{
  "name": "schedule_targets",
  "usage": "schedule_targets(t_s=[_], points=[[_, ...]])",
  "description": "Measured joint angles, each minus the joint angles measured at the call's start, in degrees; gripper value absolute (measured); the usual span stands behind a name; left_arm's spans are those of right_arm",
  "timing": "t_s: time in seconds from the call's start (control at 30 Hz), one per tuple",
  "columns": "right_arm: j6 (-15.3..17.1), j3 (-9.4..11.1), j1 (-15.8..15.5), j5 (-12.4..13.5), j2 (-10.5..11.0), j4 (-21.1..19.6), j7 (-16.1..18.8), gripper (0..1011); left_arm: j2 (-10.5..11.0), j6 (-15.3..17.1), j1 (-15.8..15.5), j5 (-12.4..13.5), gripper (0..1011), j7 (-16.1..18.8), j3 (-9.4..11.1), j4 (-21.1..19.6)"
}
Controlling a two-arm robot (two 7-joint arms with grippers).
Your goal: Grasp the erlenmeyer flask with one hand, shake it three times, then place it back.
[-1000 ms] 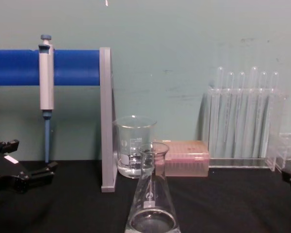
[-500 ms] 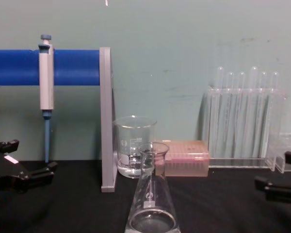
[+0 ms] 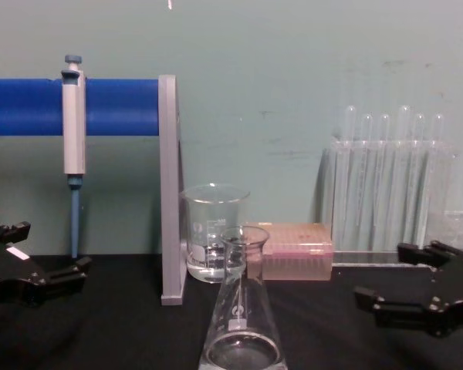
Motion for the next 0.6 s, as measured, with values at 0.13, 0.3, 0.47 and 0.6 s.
schedule_targets(t_s=[0.13, 0.3, 0.47, 0.6], points=[[-0.2, -0.27, 0.74, -0.06, -0.88, 0.61, 1.86, 1003, 0.0, 0.0, 0.0, 0.0, 1001, 0.0, 0.0, 0.0], [-0.63, -0.53, 1.49, -0.44, -2.02, 1.28, 3.86, 1003, 0.0, 0.0, 0.0, 0.0, 1001, 0.0, 0.0, 0.0], [-0.93, -0.58, 1.91, -0.55, -2.79, 1.64, 5.58, 1003, 0.0, 0.0, 0.0, 0.0, 1001, 0.0, 0.0, 0.0], [-1.12, -0.59, 2.22, -0.55, -3.42, 1.97, 6.95, 1003, 0.0, 0.0, 0.0, 0.0, 1001, 0.0, 0.0, 0.0]])
